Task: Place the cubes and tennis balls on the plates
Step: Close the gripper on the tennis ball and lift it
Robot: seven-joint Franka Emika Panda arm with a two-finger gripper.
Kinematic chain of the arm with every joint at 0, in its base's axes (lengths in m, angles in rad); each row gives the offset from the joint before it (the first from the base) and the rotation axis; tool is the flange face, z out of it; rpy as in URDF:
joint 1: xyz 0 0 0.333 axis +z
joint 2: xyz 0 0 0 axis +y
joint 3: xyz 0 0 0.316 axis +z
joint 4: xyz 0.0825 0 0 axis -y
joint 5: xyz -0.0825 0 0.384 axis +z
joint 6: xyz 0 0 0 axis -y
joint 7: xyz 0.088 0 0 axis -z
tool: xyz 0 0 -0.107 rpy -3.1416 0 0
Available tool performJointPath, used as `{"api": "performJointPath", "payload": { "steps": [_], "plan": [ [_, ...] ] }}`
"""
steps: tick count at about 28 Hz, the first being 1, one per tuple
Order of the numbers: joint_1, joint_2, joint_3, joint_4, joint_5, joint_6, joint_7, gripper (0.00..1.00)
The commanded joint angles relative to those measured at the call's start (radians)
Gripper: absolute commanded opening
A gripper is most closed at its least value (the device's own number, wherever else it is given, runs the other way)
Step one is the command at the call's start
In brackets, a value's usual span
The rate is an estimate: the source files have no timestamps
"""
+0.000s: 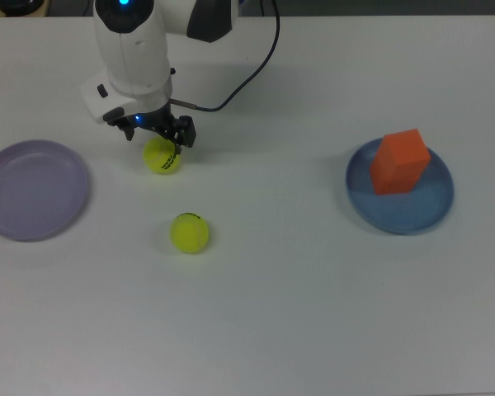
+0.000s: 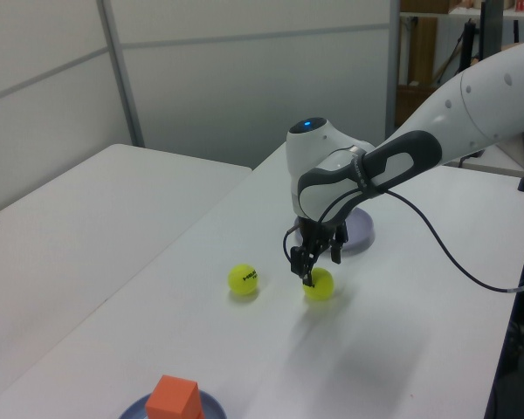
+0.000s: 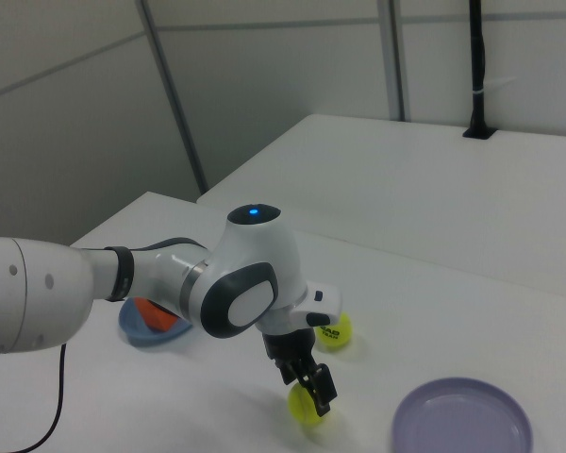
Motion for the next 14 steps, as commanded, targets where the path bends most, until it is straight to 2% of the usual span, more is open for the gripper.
{"api": "performJointPath", "payload": {
  "steps": [1, 5, 8, 10, 11, 14],
  "plan": [
    [0.001, 0.023, -0.001, -0.004, 0.034, 0.040, -0.037, 1.00],
    [0.001, 0.046, 0.002, -0.009, 0.036, 0.060, -0.036, 0.99],
    [0.001, 0.057, 0.002, -0.009, 0.037, 0.077, -0.036, 0.90],
    [0.001, 0.061, 0.003, -0.009, 0.039, 0.080, -0.036, 0.80],
    [0.001, 0.063, 0.003, -0.009, 0.050, 0.090, -0.036, 0.61],
    [0.001, 0.061, 0.003, -0.009, 0.076, 0.105, -0.037, 0.18]
  ]
}}
